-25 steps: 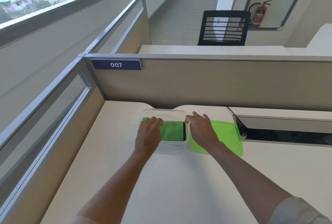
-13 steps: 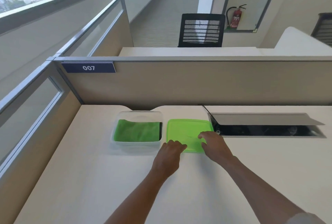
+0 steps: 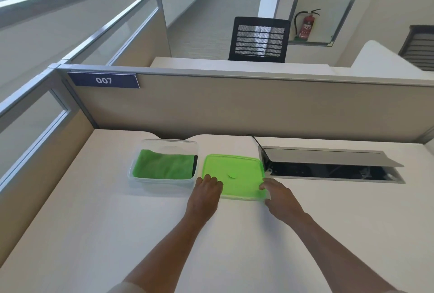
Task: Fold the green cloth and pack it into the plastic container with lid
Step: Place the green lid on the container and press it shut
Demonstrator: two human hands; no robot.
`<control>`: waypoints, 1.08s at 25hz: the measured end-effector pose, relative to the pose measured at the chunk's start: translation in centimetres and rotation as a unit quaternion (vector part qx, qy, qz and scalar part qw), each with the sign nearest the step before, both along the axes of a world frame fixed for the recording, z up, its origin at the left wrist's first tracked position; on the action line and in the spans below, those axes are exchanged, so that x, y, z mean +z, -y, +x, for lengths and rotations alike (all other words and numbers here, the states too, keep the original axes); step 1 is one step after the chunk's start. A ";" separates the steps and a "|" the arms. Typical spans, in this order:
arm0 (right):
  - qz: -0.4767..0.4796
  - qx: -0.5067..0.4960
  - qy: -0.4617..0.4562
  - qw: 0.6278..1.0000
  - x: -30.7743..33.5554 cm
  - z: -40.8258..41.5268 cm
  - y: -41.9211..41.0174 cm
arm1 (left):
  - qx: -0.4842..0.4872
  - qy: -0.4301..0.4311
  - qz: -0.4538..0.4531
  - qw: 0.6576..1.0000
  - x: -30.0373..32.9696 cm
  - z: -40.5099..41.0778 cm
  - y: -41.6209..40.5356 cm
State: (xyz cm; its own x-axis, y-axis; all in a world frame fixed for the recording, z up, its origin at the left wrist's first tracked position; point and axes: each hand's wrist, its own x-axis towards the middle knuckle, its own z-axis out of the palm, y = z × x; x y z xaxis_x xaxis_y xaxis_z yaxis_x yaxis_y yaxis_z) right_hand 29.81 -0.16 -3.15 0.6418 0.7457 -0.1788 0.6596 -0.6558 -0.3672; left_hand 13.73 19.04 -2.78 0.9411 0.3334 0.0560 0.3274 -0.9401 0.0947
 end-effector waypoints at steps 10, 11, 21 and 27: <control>0.285 -0.120 -0.019 0.951 4.4 -0.2 0.3 | 0.003 0.194 -0.015 0.981 5.7 -0.5 1.5; 0.308 -0.129 -0.023 0.942 5.0 -0.2 0.3 | 0.000 0.211 -0.025 0.977 6.4 -0.5 1.5; 0.386 -0.164 0.004 0.908 11.0 -1.0 -0.7 | 0.083 0.362 -0.155 0.915 12.2 -2.5 -1.2; 0.424 -0.211 -0.040 0.880 11.6 -4.0 -5.8 | 0.107 0.347 -0.220 0.905 11.0 -6.3 -5.1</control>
